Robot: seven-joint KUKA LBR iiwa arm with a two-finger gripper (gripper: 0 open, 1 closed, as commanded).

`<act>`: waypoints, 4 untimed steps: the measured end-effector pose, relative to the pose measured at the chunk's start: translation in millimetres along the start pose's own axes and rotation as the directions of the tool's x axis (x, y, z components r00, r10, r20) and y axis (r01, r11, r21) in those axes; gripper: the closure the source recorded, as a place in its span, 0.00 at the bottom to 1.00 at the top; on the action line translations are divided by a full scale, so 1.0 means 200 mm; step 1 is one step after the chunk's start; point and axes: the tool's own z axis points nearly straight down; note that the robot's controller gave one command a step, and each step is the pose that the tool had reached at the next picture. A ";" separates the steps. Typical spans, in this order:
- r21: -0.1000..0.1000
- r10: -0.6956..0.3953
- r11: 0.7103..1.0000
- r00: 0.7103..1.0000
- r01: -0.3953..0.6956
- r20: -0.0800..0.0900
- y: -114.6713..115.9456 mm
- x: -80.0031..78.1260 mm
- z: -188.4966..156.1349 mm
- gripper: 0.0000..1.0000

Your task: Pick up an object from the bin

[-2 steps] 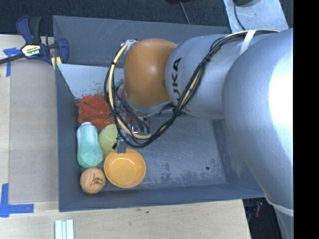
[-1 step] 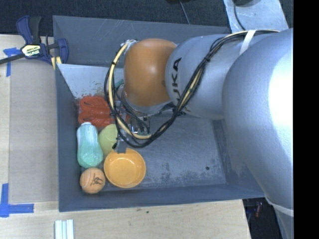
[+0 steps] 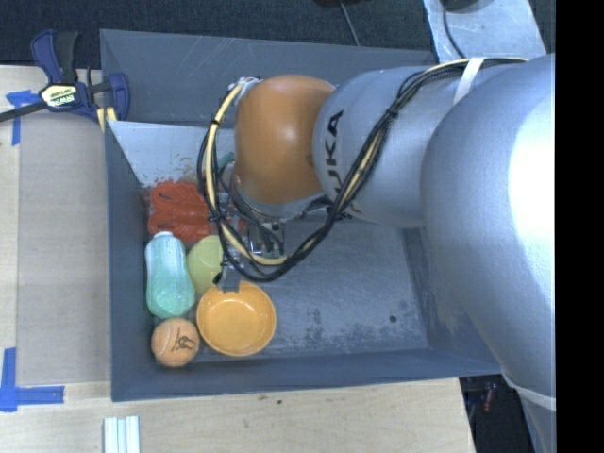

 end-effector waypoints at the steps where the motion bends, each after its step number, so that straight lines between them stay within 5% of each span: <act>1: -0.001 -0.114 0.993 0.993 0.114 0.007 0.16 -0.24 -0.10 0.00; 2: 0.004 -0.015 1.000 1.000 0.015 -0.008 0.02 -0.01 0.10 0.00; 3: -0.001 -0.273 0.962 0.962 0.273 0.016 0.13 -0.25 0.08 0.00; 4: 0.000 -0.273 0.962 0.962 0.273 -0.005 0.07 0.17 0.23 0.00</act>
Offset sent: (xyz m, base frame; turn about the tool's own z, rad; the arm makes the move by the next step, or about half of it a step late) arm 0.0033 0.0048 -0.0198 -0.0133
